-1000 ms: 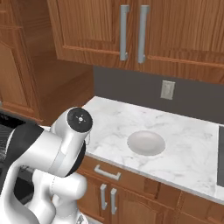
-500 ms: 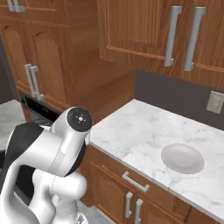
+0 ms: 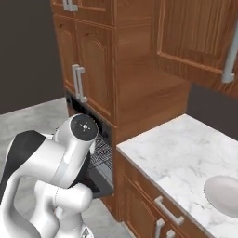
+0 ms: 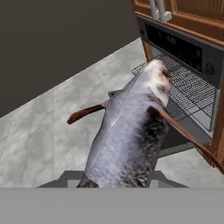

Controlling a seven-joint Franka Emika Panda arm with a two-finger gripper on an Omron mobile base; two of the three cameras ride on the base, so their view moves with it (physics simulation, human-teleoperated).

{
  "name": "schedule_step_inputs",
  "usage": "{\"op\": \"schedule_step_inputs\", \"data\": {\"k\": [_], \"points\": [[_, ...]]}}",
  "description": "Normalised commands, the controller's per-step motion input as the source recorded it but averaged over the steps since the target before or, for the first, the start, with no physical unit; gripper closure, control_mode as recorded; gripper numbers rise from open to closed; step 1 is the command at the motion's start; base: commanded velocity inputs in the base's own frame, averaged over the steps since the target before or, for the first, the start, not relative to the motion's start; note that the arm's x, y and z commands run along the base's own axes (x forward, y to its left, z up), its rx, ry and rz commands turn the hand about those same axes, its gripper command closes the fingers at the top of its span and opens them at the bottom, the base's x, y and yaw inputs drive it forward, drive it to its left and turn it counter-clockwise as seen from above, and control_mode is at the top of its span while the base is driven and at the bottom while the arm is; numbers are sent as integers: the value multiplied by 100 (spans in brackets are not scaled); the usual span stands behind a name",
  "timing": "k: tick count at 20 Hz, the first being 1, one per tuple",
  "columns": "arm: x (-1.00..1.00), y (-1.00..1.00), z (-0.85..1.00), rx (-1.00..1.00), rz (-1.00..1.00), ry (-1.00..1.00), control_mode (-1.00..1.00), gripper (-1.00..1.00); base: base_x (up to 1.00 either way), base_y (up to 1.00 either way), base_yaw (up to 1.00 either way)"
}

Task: Place the fish on the top rack of the oven, and slide the tray back inside. Close the oven door.

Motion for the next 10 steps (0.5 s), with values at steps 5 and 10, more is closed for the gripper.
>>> {"op": "schedule_step_inputs", "data": {"k": [5,10], "points": [[0,0,0,0,0,0,100,100,-1,0,46],[0,0,0,0,0,0,100,100,6,0,44]]}}
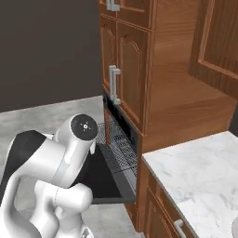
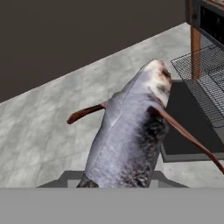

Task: Place the fish on the top rack of the oven, and slide the tray back inside. Close the oven door.

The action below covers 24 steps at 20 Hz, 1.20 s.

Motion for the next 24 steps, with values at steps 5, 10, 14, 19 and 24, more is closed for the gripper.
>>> {"op": "schedule_step_inputs", "data": {"k": [5,10,14,19,24], "points": [[0,0,0,0,0,0,100,100,6,0,40],[0,0,0,0,0,0,100,100,4,-20,33],[0,0,0,0,0,0,100,100,15,-36,19],[0,0,0,0,0,0,100,100,14,-57,2],[0,0,0,0,0,0,100,100,5,-73,0]]}}
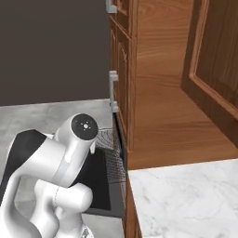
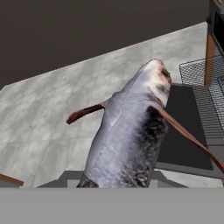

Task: Place the fish on the top rack of the oven, and slide the tray back inside. Close the oven door.

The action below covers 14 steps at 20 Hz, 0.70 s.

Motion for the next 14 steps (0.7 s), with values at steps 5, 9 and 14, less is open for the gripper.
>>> {"op": "schedule_step_inputs", "data": {"k": [5,9,14], "points": [[0,0,0,0,0,0,100,100,7,-48,0],[0,0,0,0,0,0,100,100,17,11,0],[0,0,0,0,0,0,100,100,9,48,0]]}}
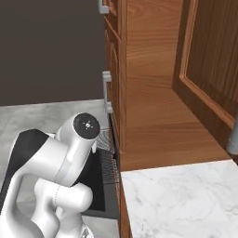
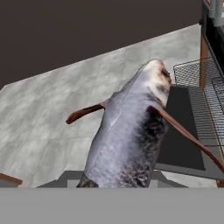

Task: Place the fish on the top rack of the oven, and slide the tray back inside. Close the oven door.

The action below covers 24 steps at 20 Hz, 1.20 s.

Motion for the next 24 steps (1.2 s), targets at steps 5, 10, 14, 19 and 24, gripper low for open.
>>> {"op": "schedule_step_inputs", "data": {"k": [5,10,14,19,24], "points": [[0,0,0,0,0,0,100,100,0,47,0],[0,0,0,0,0,0,100,100,0,20,-4],[0,0,0,0,0,0,100,100,5,0,-10],[0,0,0,0,0,0,100,100,17,23,-17],[0,0,0,0,0,0,100,100,11,34,-23]]}}
